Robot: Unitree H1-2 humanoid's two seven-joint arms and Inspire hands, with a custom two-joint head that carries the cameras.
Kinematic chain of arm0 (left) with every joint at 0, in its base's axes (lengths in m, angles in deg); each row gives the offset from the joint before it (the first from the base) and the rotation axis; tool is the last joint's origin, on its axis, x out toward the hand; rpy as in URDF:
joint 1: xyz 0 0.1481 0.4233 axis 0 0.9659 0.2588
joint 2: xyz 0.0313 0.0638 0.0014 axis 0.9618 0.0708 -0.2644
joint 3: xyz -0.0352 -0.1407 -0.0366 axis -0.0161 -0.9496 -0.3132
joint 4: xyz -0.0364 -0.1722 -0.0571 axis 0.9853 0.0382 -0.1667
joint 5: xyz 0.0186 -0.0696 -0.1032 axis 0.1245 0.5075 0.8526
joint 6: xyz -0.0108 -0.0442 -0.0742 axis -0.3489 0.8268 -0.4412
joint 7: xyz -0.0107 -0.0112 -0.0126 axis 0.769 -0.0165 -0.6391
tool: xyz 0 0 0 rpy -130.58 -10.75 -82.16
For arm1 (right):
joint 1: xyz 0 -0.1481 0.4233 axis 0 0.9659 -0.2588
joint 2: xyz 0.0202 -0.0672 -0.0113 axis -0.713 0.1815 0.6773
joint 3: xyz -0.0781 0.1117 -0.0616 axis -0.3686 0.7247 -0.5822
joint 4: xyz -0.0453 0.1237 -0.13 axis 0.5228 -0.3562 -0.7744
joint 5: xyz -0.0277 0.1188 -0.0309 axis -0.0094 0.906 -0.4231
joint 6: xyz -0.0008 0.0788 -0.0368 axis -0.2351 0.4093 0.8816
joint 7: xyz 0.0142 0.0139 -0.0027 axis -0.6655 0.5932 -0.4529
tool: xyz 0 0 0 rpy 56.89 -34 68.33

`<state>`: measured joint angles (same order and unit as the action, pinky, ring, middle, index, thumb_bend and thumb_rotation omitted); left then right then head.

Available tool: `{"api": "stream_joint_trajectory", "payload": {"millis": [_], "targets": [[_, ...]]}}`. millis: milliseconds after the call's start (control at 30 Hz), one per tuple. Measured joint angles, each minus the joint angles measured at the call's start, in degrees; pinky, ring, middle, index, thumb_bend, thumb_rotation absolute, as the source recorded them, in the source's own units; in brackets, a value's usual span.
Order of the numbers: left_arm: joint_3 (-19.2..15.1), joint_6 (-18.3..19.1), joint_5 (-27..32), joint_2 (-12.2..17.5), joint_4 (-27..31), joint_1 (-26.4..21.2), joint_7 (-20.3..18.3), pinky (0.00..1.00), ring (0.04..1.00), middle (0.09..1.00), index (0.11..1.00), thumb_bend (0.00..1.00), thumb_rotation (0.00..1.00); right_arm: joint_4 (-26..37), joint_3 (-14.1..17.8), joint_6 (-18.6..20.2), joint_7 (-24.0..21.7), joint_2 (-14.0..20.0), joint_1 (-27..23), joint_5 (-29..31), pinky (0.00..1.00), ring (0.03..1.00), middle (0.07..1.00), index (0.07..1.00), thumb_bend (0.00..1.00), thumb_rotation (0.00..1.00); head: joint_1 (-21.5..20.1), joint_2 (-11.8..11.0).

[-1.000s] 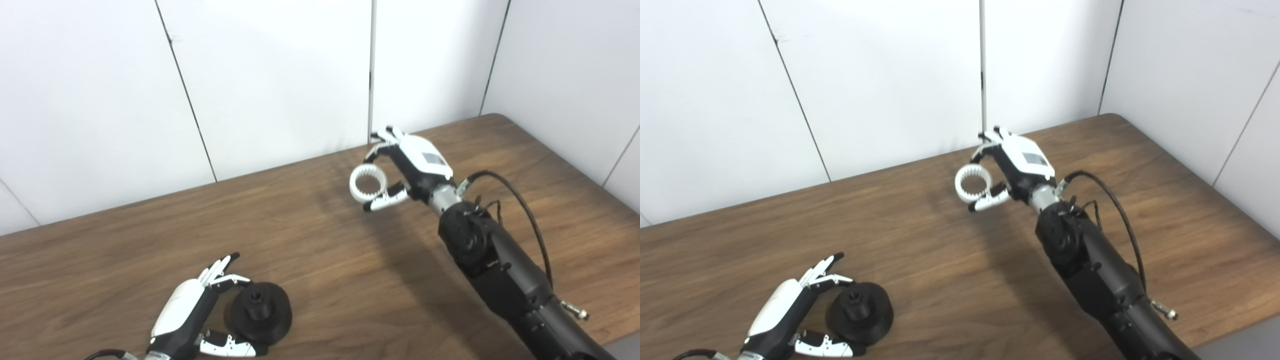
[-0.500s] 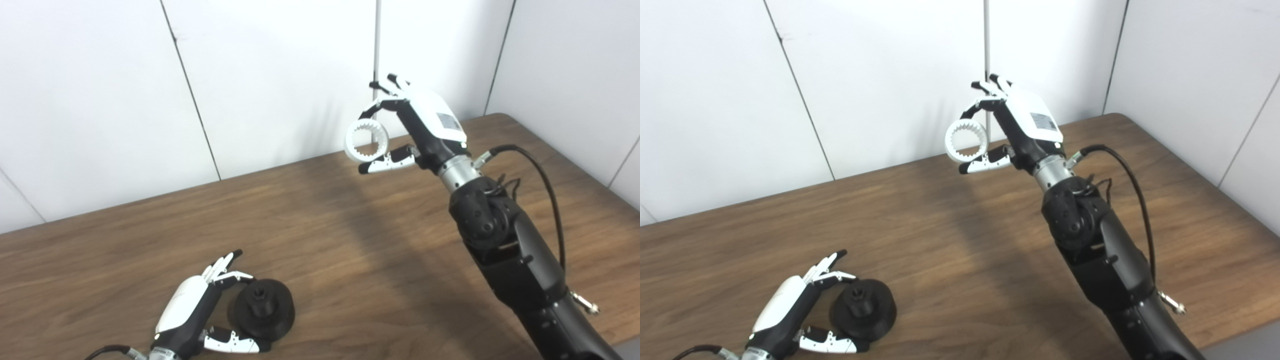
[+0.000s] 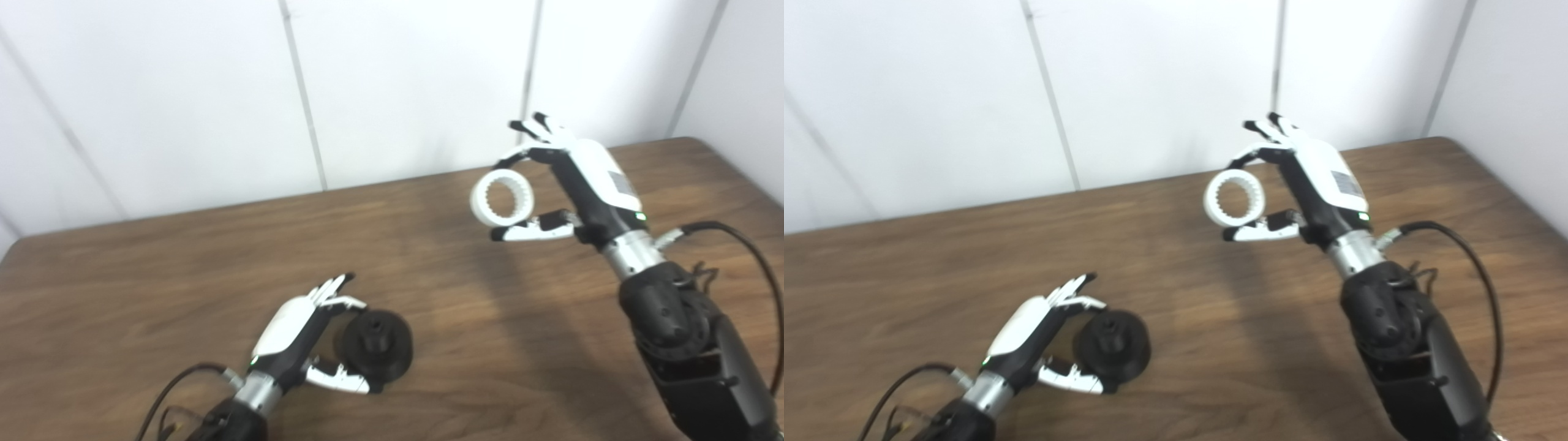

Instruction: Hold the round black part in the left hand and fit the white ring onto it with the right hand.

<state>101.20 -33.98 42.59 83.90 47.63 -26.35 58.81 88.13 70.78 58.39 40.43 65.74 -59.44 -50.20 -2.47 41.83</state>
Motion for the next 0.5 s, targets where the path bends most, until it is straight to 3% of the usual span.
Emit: {"api": "stream_joint_trajectory", "payload": {"millis": [267, 500], "targets": [[0.45, 1.21, -1.57, -1.55, -0.01, -0.32, 0.07, 1.0, 1.0, 1.0, 0.603, 0.95, 0.33, 2.76, -1.16, -2.1, -1.22, -0.56, 3.07, 1.98, 0.99, 0.977, 0.894, 0.489, 0.52, 0.16, 1.06, 0.44], [0.52, 1.3, -2.18, -1.8, -0.01, -0.47, 0.11, 1.0, 1.0, 1.0, 0.602, 0.94, 0.34, 3.7, -3.69, -2.45, -2.23, -3.87, 5.99, 2.13, 1.0, 0.975, 0.899, 0.489, 0.52, 0.16, 1.68, 0.62]]}}
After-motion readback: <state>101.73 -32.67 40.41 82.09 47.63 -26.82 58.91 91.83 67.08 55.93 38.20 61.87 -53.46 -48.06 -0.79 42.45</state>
